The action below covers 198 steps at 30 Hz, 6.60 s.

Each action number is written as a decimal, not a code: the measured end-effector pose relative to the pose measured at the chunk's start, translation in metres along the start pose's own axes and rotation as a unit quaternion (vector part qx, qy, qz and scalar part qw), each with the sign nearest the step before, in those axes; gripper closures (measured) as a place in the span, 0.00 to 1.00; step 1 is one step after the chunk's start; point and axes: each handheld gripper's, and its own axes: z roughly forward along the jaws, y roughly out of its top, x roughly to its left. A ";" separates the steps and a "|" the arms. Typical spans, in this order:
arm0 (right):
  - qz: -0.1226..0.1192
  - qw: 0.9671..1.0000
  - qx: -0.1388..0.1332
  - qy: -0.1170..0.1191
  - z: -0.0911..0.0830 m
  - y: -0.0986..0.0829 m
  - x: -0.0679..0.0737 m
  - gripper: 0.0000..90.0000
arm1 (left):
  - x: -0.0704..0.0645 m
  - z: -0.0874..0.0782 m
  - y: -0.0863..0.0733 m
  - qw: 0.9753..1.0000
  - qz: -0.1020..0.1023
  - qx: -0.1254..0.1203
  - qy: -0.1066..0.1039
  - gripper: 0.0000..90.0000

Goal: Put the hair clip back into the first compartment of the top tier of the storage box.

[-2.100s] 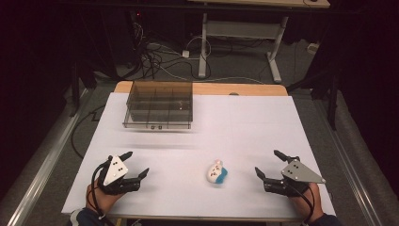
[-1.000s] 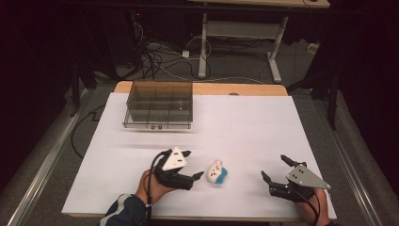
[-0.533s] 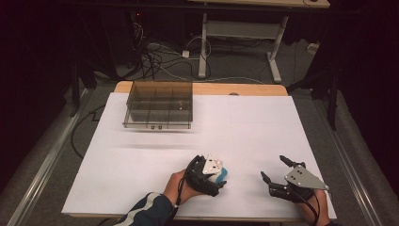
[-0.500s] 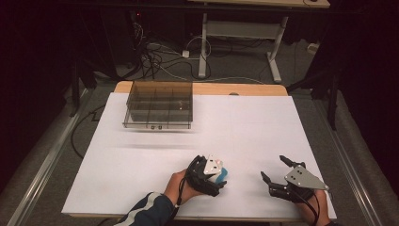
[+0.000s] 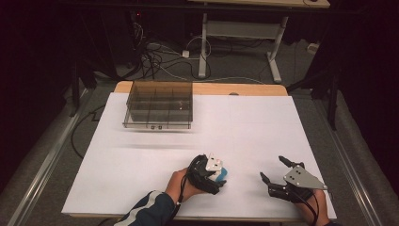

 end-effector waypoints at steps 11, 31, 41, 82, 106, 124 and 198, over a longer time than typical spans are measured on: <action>-0.003 1.000 0.000 0.006 0.000 0.000 0.001 0.22 | -0.003 -0.004 -0.002 1.000 0.019 -0.008 0.001 0.40; -0.019 1.000 -0.005 0.023 -0.001 0.002 0.005 0.22 | -0.014 -0.018 -0.001 0.997 0.063 -0.045 0.013 0.44; -0.018 1.000 -0.001 0.024 0.001 0.001 0.006 0.22 | -0.013 -0.025 -0.001 0.996 0.070 -0.057 0.018 0.45; -0.007 1.000 -0.004 0.015 0.001 0.000 0.004 0.18 | 0.001 -0.045 -0.005 0.994 0.066 -0.079 0.048 0.45; -0.006 1.000 -0.005 0.020 0.002 0.001 0.006 0.18 | 0.015 -0.065 -0.010 0.991 0.051 -0.098 0.078 0.45; -0.014 0.999 -0.010 0.034 0.011 0.006 0.008 0.18 | 0.029 -0.086 -0.024 0.988 0.025 -0.104 0.108 0.45; -0.023 0.999 0.001 0.040 0.014 0.006 0.012 0.19 | 0.175 -0.197 -0.064 0.984 -0.070 -0.067 0.153 0.41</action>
